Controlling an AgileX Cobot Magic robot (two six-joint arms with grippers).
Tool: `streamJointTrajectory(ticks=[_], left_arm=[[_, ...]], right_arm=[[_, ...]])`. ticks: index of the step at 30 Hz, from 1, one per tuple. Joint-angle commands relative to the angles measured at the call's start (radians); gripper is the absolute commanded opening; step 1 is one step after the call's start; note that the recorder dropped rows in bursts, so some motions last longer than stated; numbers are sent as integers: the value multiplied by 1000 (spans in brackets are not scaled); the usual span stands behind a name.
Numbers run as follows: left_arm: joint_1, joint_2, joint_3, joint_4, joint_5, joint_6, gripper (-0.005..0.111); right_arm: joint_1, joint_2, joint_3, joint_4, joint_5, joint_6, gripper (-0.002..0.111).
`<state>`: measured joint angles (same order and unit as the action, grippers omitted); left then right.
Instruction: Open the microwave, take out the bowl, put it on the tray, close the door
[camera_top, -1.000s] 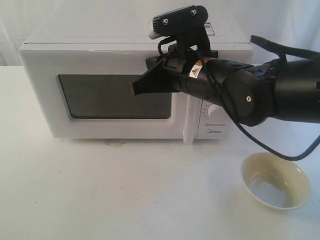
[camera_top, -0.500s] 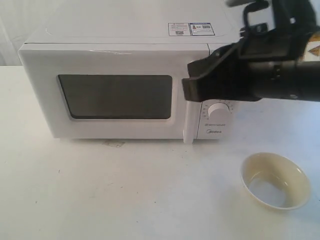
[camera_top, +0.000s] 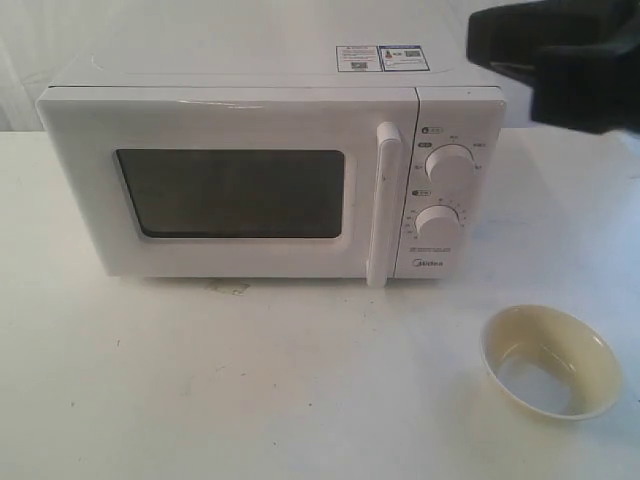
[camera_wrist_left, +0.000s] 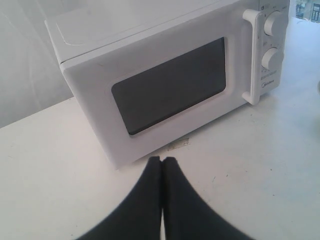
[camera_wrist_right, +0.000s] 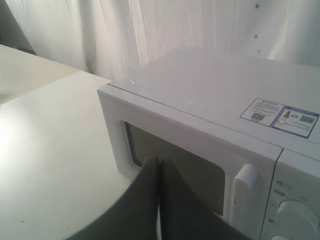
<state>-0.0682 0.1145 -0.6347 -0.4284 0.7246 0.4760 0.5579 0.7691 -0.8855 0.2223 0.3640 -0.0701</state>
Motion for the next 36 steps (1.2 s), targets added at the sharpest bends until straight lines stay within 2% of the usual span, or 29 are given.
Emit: streamJointTrajectory(ticks=[1, 7, 14, 16, 21, 28, 36], left_arm=[[-3, -7, 7, -13, 2, -6, 0], [-3, -7, 7, -13, 2, -6, 0], [-3, -7, 7, -13, 2, -6, 0], [-3, -7, 7, -13, 2, -6, 0], [-3, -7, 7, -13, 2, -6, 0], [-3, -7, 7, -13, 2, -6, 0], [-3, -7, 7, -13, 2, -6, 0]], right_arm=[[0, -137, 2, -3, 13, 4, 0], [-64, -373, 7, -40, 43, -32, 0], [-297, -646, 135, -44, 73, -176, 0], [-334, -698, 169, -44, 87, -211, 0], [-341, -746, 229, -47, 77, -335, 0], [-341, -744, 321, -39, 74, -325, 0], [-341, -758, 590, -49, -97, -318, 0]])
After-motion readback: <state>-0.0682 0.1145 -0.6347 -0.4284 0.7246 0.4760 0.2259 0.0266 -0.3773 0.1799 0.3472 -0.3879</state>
